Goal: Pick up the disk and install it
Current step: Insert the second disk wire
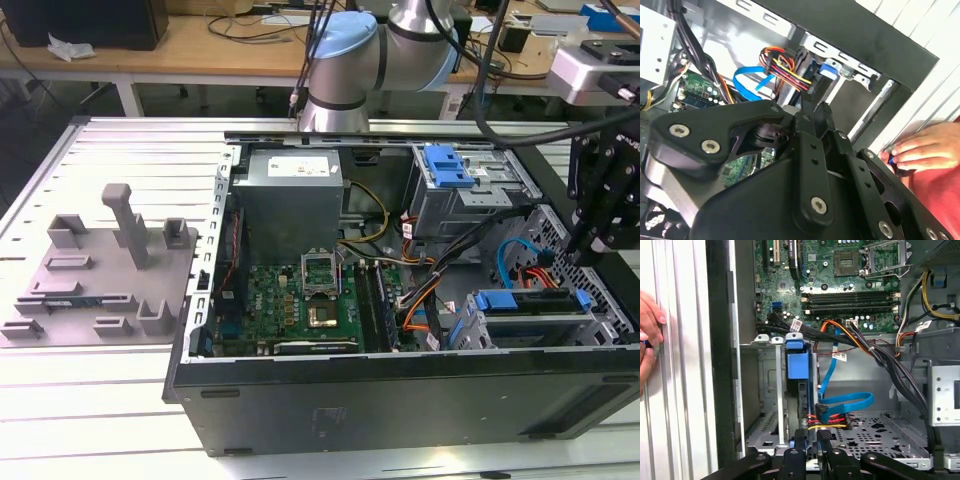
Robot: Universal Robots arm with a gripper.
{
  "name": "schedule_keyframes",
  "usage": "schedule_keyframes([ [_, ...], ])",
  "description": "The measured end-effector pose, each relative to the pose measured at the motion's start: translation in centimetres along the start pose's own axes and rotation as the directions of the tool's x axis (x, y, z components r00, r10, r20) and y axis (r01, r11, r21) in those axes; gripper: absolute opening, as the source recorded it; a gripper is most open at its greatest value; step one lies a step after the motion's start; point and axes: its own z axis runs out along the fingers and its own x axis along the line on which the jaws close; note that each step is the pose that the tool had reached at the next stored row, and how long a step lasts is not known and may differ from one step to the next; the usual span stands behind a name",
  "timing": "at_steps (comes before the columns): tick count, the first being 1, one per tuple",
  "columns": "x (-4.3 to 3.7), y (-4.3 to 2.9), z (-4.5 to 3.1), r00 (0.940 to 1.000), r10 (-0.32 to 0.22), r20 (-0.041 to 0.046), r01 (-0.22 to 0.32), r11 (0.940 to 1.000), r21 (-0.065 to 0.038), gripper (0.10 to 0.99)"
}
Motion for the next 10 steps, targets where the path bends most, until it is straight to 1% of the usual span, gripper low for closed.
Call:
schedule_keyframes([
  [1,-0.51,0.02,-0.04,1.0000,0.000,-0.0049,0.000,1.0000,0.000,0.239],
  [2,-0.89,0.01,-0.07,0.9997,-0.002,-0.0259,0.002,1.0000,-0.004,0.239],
  [3,-1.03,-0.08,-0.07,0.9981,-0.008,-0.0614,0.007,0.9997,-0.021,0.239],
  [4,-1.07,-0.14,-0.07,0.9978,-0.011,-0.0652,0.010,0.9996,-0.026,0.239],
  [6,-1.19,-0.23,-0.09,0.9975,-0.019,-0.0678,0.017,0.9994,-0.030,0.239],
  [7,-2.26,-0.63,-0.15,0.9954,-0.065,-0.0705,0.063,0.9974,-0.036,0.239],
  [8,-2.30,-0.71,-0.14,0.9949,-0.072,-0.0709,0.069,0.9969,-0.037,0.153],
  [10,-2.30,-0.71,-0.14,0.9948,-0.072,-0.0710,0.070,0.9969,-0.037,0.153],
])
